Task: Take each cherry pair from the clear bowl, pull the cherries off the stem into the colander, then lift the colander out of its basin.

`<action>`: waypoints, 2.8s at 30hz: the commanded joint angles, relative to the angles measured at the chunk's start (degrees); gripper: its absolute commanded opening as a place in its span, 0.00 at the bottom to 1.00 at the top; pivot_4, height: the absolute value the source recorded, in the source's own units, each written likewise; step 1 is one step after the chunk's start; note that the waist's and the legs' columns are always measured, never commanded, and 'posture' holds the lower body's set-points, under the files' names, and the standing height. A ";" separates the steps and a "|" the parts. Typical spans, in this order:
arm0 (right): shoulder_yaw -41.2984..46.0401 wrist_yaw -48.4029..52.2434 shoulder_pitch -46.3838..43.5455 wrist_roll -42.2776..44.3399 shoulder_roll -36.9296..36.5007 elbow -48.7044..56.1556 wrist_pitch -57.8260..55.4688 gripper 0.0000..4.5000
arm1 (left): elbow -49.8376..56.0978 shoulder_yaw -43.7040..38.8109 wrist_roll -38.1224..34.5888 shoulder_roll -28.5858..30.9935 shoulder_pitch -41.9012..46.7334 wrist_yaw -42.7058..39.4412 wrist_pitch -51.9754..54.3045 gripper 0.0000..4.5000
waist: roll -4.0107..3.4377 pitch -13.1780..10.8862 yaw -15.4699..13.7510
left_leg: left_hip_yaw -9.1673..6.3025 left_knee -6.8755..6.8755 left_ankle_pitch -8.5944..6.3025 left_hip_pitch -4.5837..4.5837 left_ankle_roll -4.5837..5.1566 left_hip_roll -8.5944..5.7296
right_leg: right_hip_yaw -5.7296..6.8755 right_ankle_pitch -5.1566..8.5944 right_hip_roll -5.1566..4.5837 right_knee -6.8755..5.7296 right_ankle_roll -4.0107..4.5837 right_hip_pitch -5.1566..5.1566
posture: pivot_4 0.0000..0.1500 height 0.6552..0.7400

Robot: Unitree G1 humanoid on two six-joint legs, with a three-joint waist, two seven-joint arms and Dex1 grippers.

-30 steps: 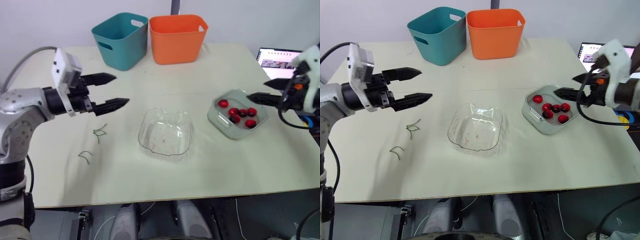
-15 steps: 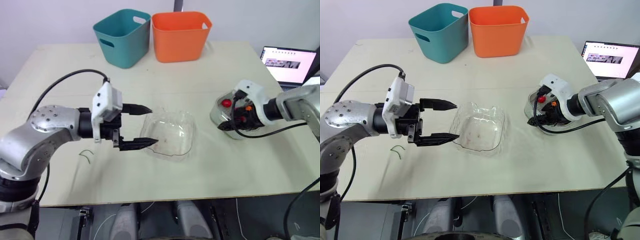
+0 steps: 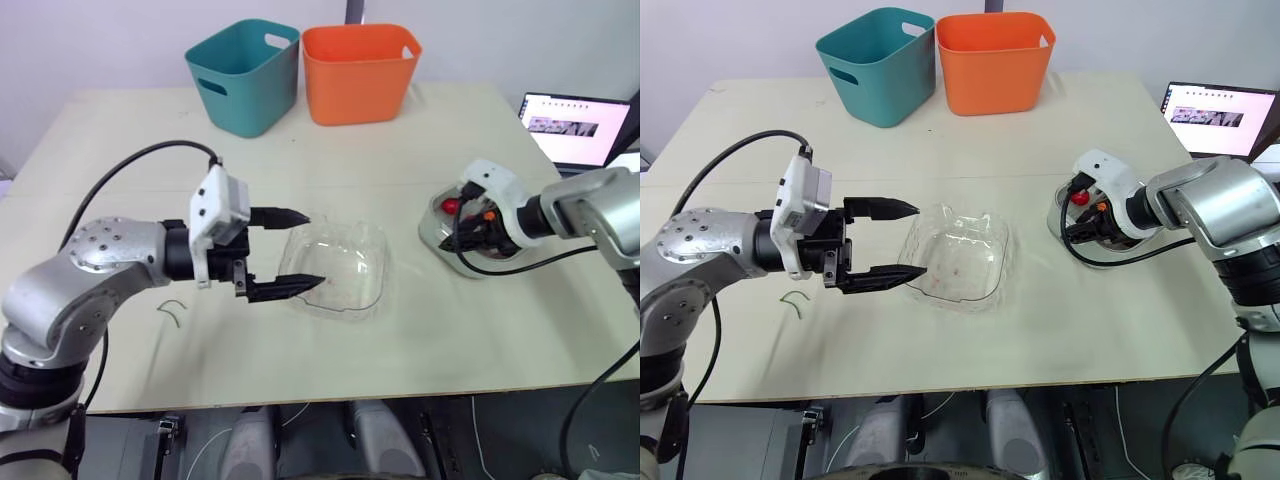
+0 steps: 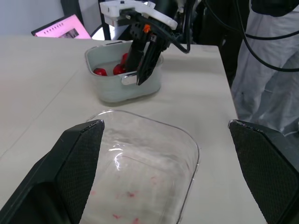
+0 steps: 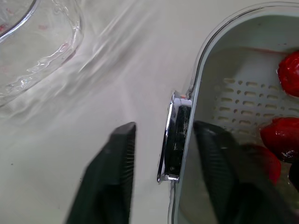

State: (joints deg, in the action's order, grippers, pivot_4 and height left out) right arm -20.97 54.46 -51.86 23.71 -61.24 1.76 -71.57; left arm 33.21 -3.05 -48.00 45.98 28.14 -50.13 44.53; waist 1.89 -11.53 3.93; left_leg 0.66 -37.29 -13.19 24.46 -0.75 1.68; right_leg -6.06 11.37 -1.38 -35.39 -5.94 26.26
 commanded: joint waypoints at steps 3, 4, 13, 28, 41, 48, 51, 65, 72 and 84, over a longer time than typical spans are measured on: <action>0.41 0.84 -0.08 -2.35 0.74 -0.76 1.86 0.09 | -0.08 -0.78 0.05 -0.41 2.24 0.72 -0.88 1.00 | 0.05 0.03 0.21 | 0.00 0.00 0.00 -0.06 0.00 0.00 | 0.00 0.00 0.01 -0.01 0.00 -0.07 | 1.00 1.00; 0.32 1.10 0.04 -2.58 0.71 -0.80 2.00 0.09 | -0.11 -0.78 0.02 -0.51 2.34 0.92 -0.85 1.00 | 0.04 0.03 0.25 | 0.01 0.00 0.00 -0.07 0.00 0.00 | -0.02 0.00 0.01 -0.01 0.00 -0.07 | 1.00 1.00; 0.30 3.05 0.84 -4.42 0.51 -0.36 3.27 0.09 | -0.75 -0.57 1.08 -1.07 2.16 1.01 -1.53 1.00 | 0.04 0.04 0.13 | 0.01 -0.01 0.00 -0.10 0.00 0.04 | -0.02 0.00 0.07 -0.08 0.00 -0.07 | 1.00 1.00; 1.98 3.66 1.18 -5.71 0.92 -0.22 3.92 0.47 | -1.13 -0.31 2.18 -1.99 1.90 0.91 -2.54 1.00 | 0.05 0.04 0.01 | 0.01 -0.02 0.00 -0.08 0.00 0.03 | -0.02 -0.01 0.07 -0.10 -0.01 -0.05 | 1.00 1.00; 2.26 4.36 0.64 -6.53 0.62 0.55 4.70 0.09 | -1.38 0.12 3.01 -2.76 1.91 0.66 -2.53 1.00 | 0.05 0.04 0.11 | 0.00 -0.03 0.00 -0.10 0.00 0.06 | -0.04 -0.01 0.12 -0.17 0.00 -0.04 | 1.00 1.00; 2.42 5.38 0.47 -7.05 -0.50 1.90 5.48 0.09 | -1.29 0.38 3.48 -3.25 1.80 0.51 -2.56 1.00 | 0.05 0.04 0.09 | 0.00 -0.03 0.00 -0.10 0.00 0.06 | -0.04 -0.01 0.13 -0.18 -0.01 -0.03 | 1.00 1.00; 2.65 5.99 0.16 -7.00 -1.34 3.25 5.49 0.09 | -1.18 0.58 3.66 -3.46 1.78 0.50 -2.52 1.00 | 0.05 0.04 0.07 | 0.00 -0.03 0.00 -0.10 0.00 0.06 | -0.04 -0.01 0.13 -0.19 -0.01 -0.03 | 1.00 1.00; 2.92 10.68 -3.59 -7.42 -5.48 6.26 7.44 0.09 | -1.62 1.49 4.31 -3.85 1.67 0.19 -3.07 1.00 | 0.04 0.03 0.11 | 0.00 -0.04 0.00 -0.09 0.00 0.08 | -0.07 -0.01 0.17 -0.26 0.00 0.04 | 1.00 1.00; 2.10 15.19 -6.83 -9.04 -7.78 4.38 10.94 0.09 | -2.51 1.83 4.87 -4.11 1.66 -0.26 -3.84 1.00 | 0.04 0.03 0.06 | 0.02 -0.05 0.00 -0.15 0.00 0.11 | -0.10 0.00 0.22 -0.37 0.02 0.05 | 1.00 1.00; 1.83 19.94 -7.84 -10.43 -8.99 1.93 11.08 0.09 | -3.57 1.71 6.01 -3.94 1.29 -1.21 -4.61 1.00 | 0.04 0.03 -0.06 | 0.00 -0.15 0.00 -0.12 0.00 0.11 | -0.10 0.02 0.22 -0.48 0.02 0.07 | 1.00 1.00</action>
State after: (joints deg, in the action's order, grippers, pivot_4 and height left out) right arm -20.83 73.90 -58.13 13.96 -68.62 3.42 -60.42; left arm 29.22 -0.83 -42.19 41.99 29.40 -51.06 41.05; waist 1.93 -11.49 3.87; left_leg 0.66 -37.44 -13.19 24.34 -0.75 1.79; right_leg -6.16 11.39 -1.15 -35.88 -5.92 26.34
